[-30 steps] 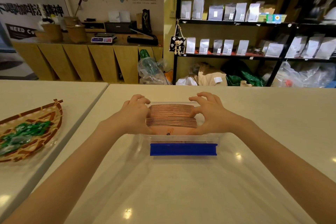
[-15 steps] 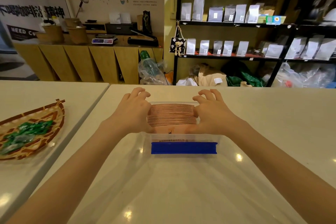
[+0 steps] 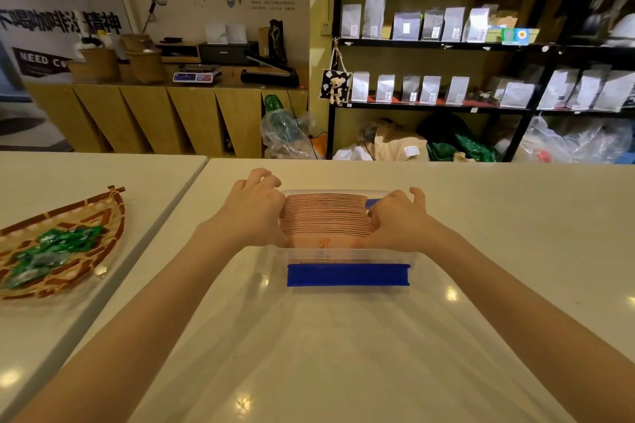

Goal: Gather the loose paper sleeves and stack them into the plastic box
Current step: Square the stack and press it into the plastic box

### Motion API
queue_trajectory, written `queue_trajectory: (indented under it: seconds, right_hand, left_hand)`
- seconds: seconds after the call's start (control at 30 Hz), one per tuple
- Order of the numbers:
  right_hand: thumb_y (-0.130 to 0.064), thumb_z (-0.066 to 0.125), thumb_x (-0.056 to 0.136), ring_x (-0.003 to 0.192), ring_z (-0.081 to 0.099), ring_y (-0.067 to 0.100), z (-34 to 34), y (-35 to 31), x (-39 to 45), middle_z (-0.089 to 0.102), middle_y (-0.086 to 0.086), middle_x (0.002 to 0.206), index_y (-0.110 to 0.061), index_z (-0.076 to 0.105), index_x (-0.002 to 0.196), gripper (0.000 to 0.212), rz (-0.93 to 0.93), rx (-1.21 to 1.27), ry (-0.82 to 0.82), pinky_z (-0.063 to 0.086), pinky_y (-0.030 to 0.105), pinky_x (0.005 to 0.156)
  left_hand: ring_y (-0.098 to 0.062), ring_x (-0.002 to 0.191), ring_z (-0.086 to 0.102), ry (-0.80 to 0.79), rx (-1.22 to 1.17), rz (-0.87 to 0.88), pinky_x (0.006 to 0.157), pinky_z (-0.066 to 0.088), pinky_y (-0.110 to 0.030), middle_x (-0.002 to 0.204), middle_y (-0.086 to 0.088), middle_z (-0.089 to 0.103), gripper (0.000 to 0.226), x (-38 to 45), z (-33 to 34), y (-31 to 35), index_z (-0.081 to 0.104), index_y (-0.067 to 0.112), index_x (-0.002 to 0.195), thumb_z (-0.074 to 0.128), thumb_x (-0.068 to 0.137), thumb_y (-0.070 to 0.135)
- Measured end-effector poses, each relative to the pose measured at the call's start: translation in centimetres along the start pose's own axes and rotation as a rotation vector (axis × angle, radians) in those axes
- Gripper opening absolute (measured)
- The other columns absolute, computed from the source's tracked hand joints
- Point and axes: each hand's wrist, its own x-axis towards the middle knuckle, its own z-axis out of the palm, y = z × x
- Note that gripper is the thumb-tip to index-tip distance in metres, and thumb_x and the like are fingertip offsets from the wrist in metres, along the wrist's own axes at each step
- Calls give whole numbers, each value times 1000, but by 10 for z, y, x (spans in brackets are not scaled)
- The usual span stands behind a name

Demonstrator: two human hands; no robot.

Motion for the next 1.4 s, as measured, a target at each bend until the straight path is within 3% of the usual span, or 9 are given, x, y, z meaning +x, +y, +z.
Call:
queue_trajectory:
  seconds: [0.13, 0.23, 0.4, 0.53, 0.67, 0.87, 1.17, 1.33, 1.4]
  right_hand:
    - [-58, 60, 71, 125, 36, 22, -8, 3, -4, 61, -2, 104, -29, 53, 59, 33, 34, 46, -57, 2, 53, 111]
    - [-55, 56, 76, 133, 24, 24, -14, 8, -6, 53, 2, 127, -18, 68, 91, 41, 32, -45, -105, 0, 54, 111]
    - [-46, 33, 91, 143, 5, 24, -11, 0, -10, 25, -2, 152, -33, 38, 134, 45, -79, -31, -319, -8, 55, 111]
    - [-47, 28, 92, 143, 6, 27, -12, -8, -10, 25, -1, 152, -39, 22, 139, 48, -48, 18, -374, -8, 54, 112]
    - [-33, 34, 93, 141, 11, 29, -14, -16, -11, 28, 2, 150, -39, 21, 139, 48, -8, 100, -365, -6, 52, 113]
    - [-24, 39, 89, 139, 14, 26, -9, -7, -4, 39, 6, 142, -20, 54, 117, 32, 93, 94, -170, -3, 50, 113]
    - [-20, 39, 86, 125, 31, 26, -4, -10, 2, 53, 7, 122, -21, 47, 92, 10, 169, 221, -110, 17, 45, 108]
    - [-18, 39, 87, 113, 42, 27, -10, -5, -2, 43, -2, 73, -23, 39, 59, 29, 173, 207, -90, 19, 46, 108]
    - [-18, 42, 86, 101, 45, 23, -10, -4, -2, 41, -5, 67, -20, 46, 61, 25, 170, 210, -98, 18, 45, 107]
  left_hand:
    - [-25, 136, 17, -3, -22, 7, 111, 21, -45, 144, -5, 35, 53, -1, 0, -1, 60, 19, 108, 69, 66, 50]
    - [-25, 137, 17, -10, -40, 1, 111, 21, -45, 145, -5, 34, 52, -2, 0, -2, 61, 20, 107, 68, 67, 52]
    - [-25, 137, 17, 9, -18, 0, 111, 21, -44, 145, -4, 34, 51, -3, 2, -1, 62, 20, 107, 68, 67, 51]
    - [-25, 138, 16, 16, -12, 1, 112, 20, -44, 146, -4, 33, 53, -3, 4, 1, 59, 19, 112, 67, 69, 50]
    - [-24, 138, 15, 13, -1, 5, 112, 20, -44, 147, -5, 32, 57, -3, 5, 2, 56, 18, 116, 65, 71, 50]
    - [-24, 138, 16, 24, -13, -4, 112, 20, -44, 146, -3, 32, 59, -3, 6, 1, 54, 20, 118, 65, 69, 53]
    - [-24, 137, 17, 13, -36, 18, 112, 21, -45, 146, -3, 32, 64, -4, 5, 2, 47, 24, 125, 63, 71, 53]
    - [-24, 137, 17, -10, -64, 26, 112, 21, -45, 146, -4, 33, 62, -8, 2, 0, 50, 22, 123, 63, 71, 54]
    - [-24, 137, 17, -14, -83, 32, 111, 21, -46, 146, -4, 33, 62, -9, 1, -1, 51, 22, 123, 63, 71, 54]
